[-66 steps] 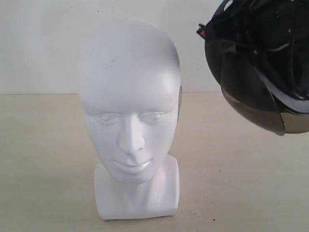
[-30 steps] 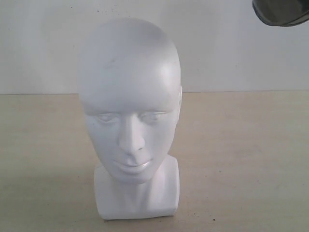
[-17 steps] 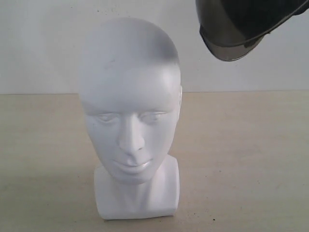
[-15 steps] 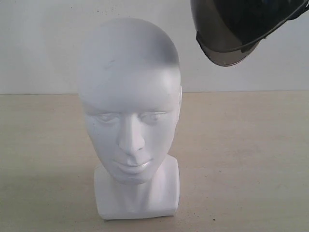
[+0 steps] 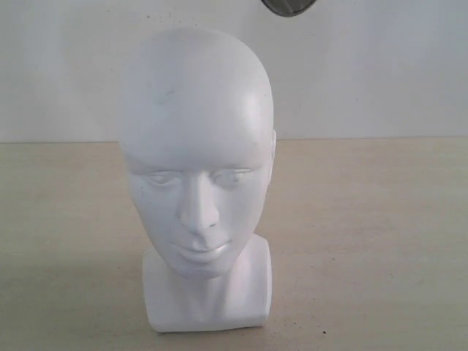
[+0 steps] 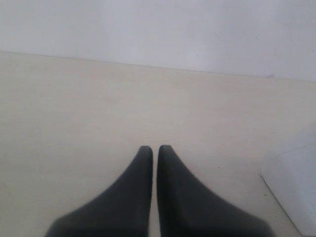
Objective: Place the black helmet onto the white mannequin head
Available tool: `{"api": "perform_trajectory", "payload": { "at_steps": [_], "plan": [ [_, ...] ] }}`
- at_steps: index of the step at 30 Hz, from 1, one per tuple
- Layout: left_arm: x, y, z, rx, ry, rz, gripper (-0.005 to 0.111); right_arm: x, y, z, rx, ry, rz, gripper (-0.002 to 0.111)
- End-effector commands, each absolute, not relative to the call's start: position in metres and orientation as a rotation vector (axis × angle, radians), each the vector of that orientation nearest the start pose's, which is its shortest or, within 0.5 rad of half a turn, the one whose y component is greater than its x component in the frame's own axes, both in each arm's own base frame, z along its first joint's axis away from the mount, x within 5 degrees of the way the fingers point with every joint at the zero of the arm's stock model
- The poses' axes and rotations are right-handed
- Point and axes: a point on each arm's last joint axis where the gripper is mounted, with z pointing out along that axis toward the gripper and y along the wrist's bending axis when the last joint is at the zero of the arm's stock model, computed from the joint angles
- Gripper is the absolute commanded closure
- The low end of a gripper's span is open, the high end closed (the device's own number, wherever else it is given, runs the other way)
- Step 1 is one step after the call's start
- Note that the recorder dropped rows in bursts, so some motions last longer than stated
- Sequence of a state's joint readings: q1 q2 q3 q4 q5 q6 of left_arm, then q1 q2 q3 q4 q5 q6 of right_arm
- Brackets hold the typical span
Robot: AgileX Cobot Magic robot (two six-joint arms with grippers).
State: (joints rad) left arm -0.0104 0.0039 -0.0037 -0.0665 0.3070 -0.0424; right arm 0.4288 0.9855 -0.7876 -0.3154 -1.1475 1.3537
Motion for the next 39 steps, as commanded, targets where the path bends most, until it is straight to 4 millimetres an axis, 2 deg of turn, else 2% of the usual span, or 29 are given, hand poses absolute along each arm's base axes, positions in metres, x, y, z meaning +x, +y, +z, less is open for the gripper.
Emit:
{"api": "perform_trajectory", "payload": {
  "at_steps": [1, 6, 14, 22, 32, 39],
  "plan": [
    [0.054, -0.002, 0.186, -0.083, 1.789, -0.11, 0.103, 0.148, 0.101, 0.46, -0.119, 0.647, 1.792, 0.108],
    [0.054, -0.002, 0.186, -0.083, 1.789, -0.11, 0.103, 0.152, 0.115, 0.472, -0.257, 0.702, 1.829, 0.108],
    [0.054, -0.002, 0.186, -0.083, 1.789, -0.11, 0.103, 0.157, 0.127, 0.489, -0.353, 0.745, 1.919, 0.108],
    [0.055, -0.002, 0.187, -0.079, 1.768, -0.102, 0.103, 0.161, 0.134, 0.482, -0.371, 0.81, 1.958, 0.108],
    [0.056, -0.001, 0.213, -0.084, 1.49, -0.105, 0.103, 0.163, 0.173, 0.465, -0.397, 0.882, 2.102, 0.108],
    [0.055, 0.0, 0.224, -0.269, 1.349, -0.333, 0.103, 0.163, 0.189, 0.458, -0.408, 0.891, 2.122, 0.108]
  ]
}}
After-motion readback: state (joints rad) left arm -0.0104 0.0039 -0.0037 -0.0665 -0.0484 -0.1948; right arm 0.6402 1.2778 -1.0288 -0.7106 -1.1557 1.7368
